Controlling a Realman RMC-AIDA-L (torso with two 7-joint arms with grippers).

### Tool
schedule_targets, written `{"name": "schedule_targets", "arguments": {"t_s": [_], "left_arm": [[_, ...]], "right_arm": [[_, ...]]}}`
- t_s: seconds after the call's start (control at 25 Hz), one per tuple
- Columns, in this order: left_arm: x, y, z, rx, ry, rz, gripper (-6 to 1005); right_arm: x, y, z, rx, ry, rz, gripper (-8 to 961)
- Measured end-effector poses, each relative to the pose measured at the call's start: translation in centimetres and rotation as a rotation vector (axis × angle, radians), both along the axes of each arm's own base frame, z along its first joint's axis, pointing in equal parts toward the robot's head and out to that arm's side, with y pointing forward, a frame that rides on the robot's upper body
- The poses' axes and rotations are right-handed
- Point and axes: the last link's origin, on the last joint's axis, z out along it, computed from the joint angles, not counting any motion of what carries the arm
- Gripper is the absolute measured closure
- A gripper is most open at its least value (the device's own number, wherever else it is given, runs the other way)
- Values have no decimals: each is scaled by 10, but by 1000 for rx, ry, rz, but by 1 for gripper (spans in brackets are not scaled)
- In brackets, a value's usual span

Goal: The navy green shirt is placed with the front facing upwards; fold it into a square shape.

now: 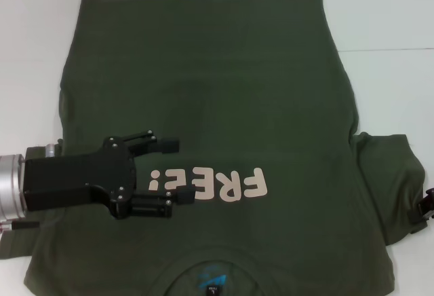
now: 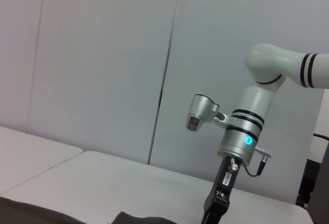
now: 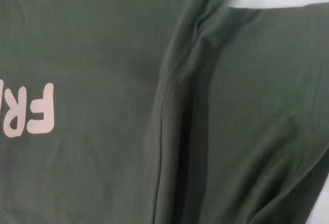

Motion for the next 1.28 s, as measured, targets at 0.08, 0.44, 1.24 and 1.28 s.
{"name": "schedule_targets", "arguments": {"t_s": [0.08,0.44,1.24,1.28], "left_arm": [[0,0,0,3,1,1,67],[0,1,1,10,-3,2,67],[2,0,-1,20,-47,17,67],[2,0,-1,21,-50,18,67]], "right_arm": [[0,0,0,-3,-4,3,922],[11,0,16,25,-71,-9,933],[20,28,43,168,-297,84,933],[19,29,43,169,-303,92,933]]}}
